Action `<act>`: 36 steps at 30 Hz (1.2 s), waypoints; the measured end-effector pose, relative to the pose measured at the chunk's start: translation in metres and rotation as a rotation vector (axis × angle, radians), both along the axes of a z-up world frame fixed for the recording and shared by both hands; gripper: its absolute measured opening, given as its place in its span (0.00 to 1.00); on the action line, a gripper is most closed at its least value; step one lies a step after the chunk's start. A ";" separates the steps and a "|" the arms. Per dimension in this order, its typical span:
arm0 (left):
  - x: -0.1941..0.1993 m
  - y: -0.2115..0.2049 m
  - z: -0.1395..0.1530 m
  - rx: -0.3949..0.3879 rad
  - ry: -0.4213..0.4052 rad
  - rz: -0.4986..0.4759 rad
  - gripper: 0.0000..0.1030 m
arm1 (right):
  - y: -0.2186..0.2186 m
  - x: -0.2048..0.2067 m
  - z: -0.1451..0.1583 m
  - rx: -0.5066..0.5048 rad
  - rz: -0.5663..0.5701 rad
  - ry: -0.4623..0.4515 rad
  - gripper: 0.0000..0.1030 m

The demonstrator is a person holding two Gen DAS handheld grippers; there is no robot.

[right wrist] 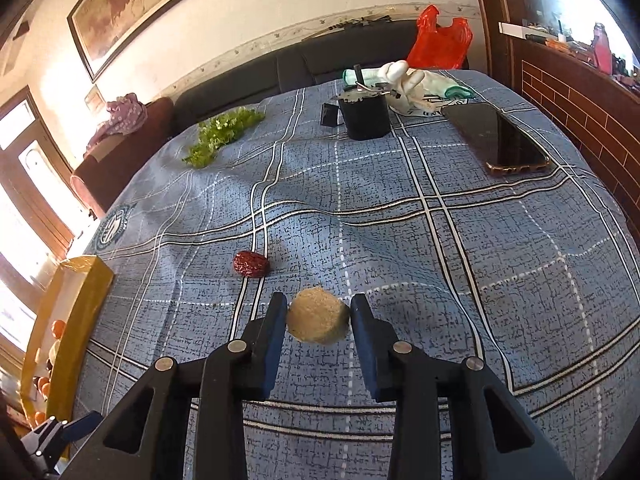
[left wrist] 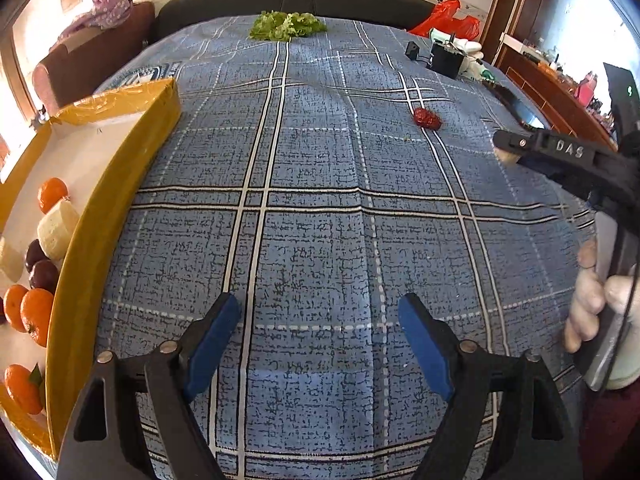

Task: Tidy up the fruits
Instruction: 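Grasp the red date with the left tool while the right tool grasps the small white chunk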

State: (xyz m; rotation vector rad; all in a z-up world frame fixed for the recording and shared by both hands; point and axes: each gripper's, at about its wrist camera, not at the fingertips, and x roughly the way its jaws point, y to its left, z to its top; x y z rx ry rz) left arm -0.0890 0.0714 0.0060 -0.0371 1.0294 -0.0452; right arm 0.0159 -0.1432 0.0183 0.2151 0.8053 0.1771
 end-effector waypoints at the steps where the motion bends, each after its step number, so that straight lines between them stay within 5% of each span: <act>1: 0.000 -0.005 -0.002 0.024 0.012 -0.015 0.92 | -0.002 0.000 0.000 0.012 0.000 0.001 0.34; 6: 0.003 -0.016 -0.006 0.068 0.100 -0.078 1.00 | -0.009 -0.001 0.003 0.058 0.005 0.001 0.34; 8: 0.014 -0.014 -0.002 0.044 0.108 -0.075 0.93 | -0.011 -0.001 0.004 0.065 0.004 0.002 0.34; 10: 0.032 -0.016 0.009 0.014 0.084 -0.082 0.70 | -0.014 -0.001 0.005 0.083 0.000 0.006 0.34; 11: 0.040 -0.019 0.013 0.003 0.073 -0.086 0.67 | -0.016 -0.001 0.005 0.089 -0.003 0.006 0.34; 16: 0.102 -0.042 0.035 -0.082 -0.015 -0.127 0.65 | -0.025 0.001 0.007 0.121 -0.021 0.014 0.34; 22: 0.174 -0.071 0.012 -0.105 0.018 -0.134 0.64 | -0.040 0.003 0.009 0.169 -0.049 0.015 0.35; 27: 0.191 -0.095 0.002 -0.038 -0.003 -0.173 0.59 | -0.044 0.007 0.007 0.191 -0.054 0.037 0.35; 32: 0.180 -0.110 -0.001 0.066 -0.067 -0.205 0.29 | -0.041 0.008 0.007 0.174 -0.052 0.039 0.35; 36: 0.166 -0.108 0.000 0.072 -0.098 -0.199 0.28 | -0.042 0.009 0.006 0.166 -0.060 0.037 0.35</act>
